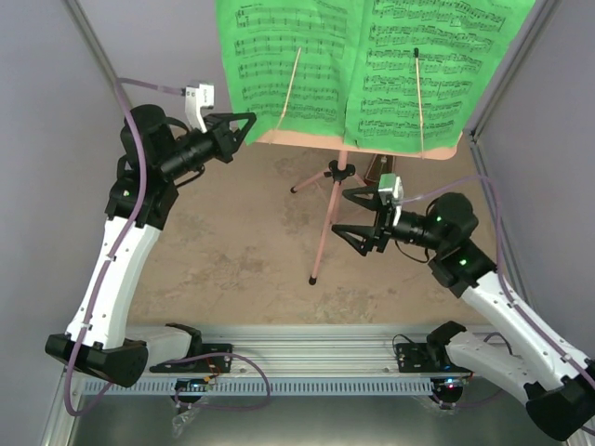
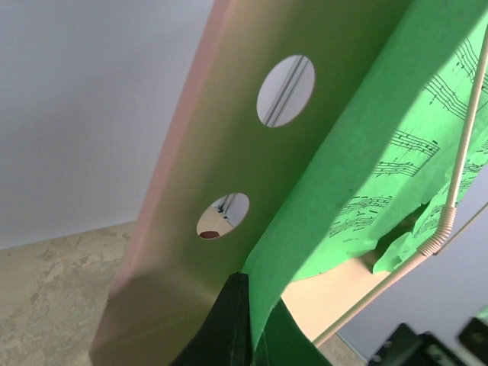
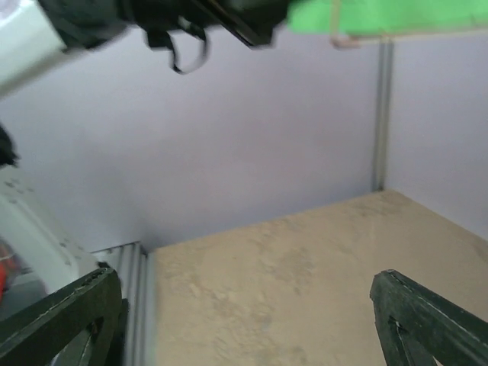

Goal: Pack up the instrument practice props

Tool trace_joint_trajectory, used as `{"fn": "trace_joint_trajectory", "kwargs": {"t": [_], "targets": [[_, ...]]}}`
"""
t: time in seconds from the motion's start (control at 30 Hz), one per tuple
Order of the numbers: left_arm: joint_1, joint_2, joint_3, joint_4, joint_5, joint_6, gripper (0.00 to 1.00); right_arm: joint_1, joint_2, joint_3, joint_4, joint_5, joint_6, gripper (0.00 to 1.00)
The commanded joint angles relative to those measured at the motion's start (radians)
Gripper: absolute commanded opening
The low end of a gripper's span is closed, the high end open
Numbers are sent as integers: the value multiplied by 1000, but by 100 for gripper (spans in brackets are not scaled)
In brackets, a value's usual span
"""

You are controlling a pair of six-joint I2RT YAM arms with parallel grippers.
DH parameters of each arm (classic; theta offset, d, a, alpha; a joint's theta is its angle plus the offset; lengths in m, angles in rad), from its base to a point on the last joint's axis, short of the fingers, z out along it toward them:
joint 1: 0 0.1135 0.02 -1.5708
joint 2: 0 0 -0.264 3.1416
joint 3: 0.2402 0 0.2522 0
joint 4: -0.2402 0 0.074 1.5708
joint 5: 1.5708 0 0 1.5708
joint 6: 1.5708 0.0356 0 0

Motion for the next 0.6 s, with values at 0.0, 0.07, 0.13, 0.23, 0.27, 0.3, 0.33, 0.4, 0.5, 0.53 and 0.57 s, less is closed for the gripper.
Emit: {"fn": "trace_joint_trajectory", "kwargs": {"t": [0.0,0.07,0.13,0.23,0.27,0.3,0.33,0.4,0.5,0.53,0.57], "targets": [[-4,-9,-11,47,-37,-11,0,35,-2,166,-219,-144,23,91],[-4,-13,-22,52,-45,-7,0,73,-4,206,-176,-141,69,90],[-4,-12,-27,48,-51,-4,0,106,1,238,-111,-76,135,90],[-4,-11,-28,44,-57,-2,0,127,67,368,-152,53,214,89],[-4,-11,-28,43,-55,-2,0,134,101,429,-183,84,223,88],[-4,-9,-27,42,-50,-2,0,144,133,488,-217,110,224,86],[-4,-7,-24,40,-47,-2,0,158,161,530,-220,130,218,85],[-4,0,-22,34,-39,-6,0,186,198,583,-203,195,216,84],[-4,3,-22,25,-32,-4,0,206,256,661,-156,264,225,82],[-4,2,-22,22,-32,-4,0,208,277,695,-164,279,229,81],[-4,2,-22,21,-32,-1,0,210,304,731,-172,290,232,80]]}}
